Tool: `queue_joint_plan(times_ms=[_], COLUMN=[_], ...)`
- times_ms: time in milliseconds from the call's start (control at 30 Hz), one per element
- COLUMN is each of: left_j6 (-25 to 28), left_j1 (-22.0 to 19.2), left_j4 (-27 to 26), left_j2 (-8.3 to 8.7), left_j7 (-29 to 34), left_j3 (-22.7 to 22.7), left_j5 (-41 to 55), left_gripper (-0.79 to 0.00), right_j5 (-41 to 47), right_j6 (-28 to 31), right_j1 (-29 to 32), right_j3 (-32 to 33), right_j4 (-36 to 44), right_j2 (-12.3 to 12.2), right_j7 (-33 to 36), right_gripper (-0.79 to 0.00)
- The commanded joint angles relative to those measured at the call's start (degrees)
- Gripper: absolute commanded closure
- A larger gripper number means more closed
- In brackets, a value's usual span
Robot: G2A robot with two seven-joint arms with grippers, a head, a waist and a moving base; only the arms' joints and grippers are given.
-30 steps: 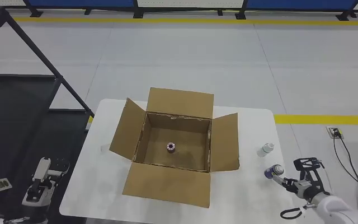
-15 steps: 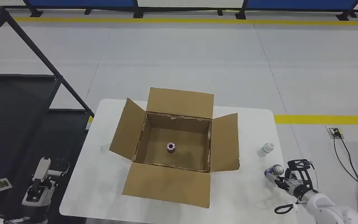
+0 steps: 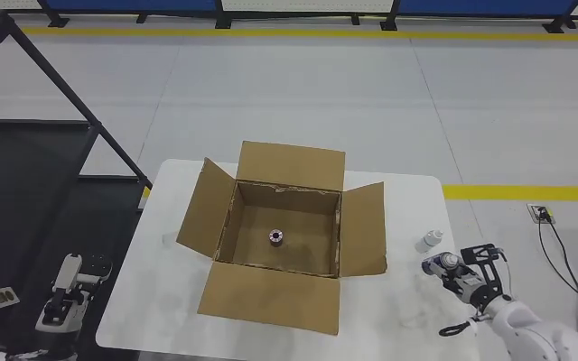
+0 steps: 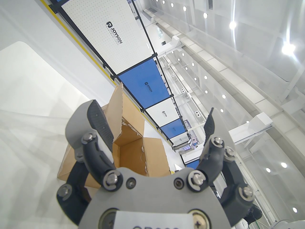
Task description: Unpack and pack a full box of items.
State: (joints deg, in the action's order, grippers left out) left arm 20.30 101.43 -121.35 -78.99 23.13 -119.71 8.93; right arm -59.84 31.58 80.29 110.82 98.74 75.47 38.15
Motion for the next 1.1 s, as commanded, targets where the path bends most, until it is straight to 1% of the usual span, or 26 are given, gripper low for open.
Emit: queue_joint_plan(times_ms=[0,133,200,267,367,467,567,667,767,933,1067], left_j6=[0.0,0.0,0.0,0.0,0.0,0.0,0.0,0.0,0.0,0.0,0.0], left_j1=[0.0,0.0,0.0,0.0,0.0,0.0,0.0,0.0,0.0,0.0,0.0], left_j4=[0.0,0.0,0.0,0.0,0.0,0.0,0.0,0.0,0.0,0.0,0.0], left_j2=[0.0,0.0,0.0,0.0,0.0,0.0,0.0,0.0,0.0,0.0,0.0], left_j7=[0.0,0.0,0.0,0.0,0.0,0.0,0.0,0.0,0.0,0.0,0.0], left_j3=[0.0,0.0,0.0,0.0,0.0,0.0,0.0,0.0,0.0,0.0,0.0], left_j5=[0.0,0.0,0.0,0.0,0.0,0.0,0.0,0.0,0.0,0.0,0.0], left_gripper=[-0.785,-0.785,-0.785,-0.785,-0.785,-0.785,-0.785,-0.785,-0.785,-0.785,-0.785], right_j5=[1.03,1.54,-0.44,-3.46,-7.65,-11.61,-16.01,-18.97,-19.16,-15.8,-15.63], right_j6=[-2.2,-7.15,-9.3,-11.46,-13.53,-16.85,-19.99,-24.71,-29.77,-36.24,-41.57], right_j1=[2.64,7.26,8.09,7.68,3.1,-2.79,-11.28,-21.23,-29.82,-40.5,-46.89], right_j3=[-0.53,-3.67,-6.61,-10.76,-18.89,-28.2,-38.56,-48.72,-56.02,-62.91,-66.99], right_j4=[8.15,24.12,30.75,35.19,35.9,35.15,28.64,17.94,6.72,-10.33,-22.76], right_j2=[0.11,0.37,0.4,0.41,0.43,0.7,1.42,2.96,4.94,8.32,10.99], right_j7=[0.07,1.48,2.7,3.72,5.71,10.55,15.84,19.83,21.1,20.07,18.29], right_gripper=[0.0,0.0,0.0,0.0,0.0,0.0,0.0,0.0,0.0,0.0,0.0])
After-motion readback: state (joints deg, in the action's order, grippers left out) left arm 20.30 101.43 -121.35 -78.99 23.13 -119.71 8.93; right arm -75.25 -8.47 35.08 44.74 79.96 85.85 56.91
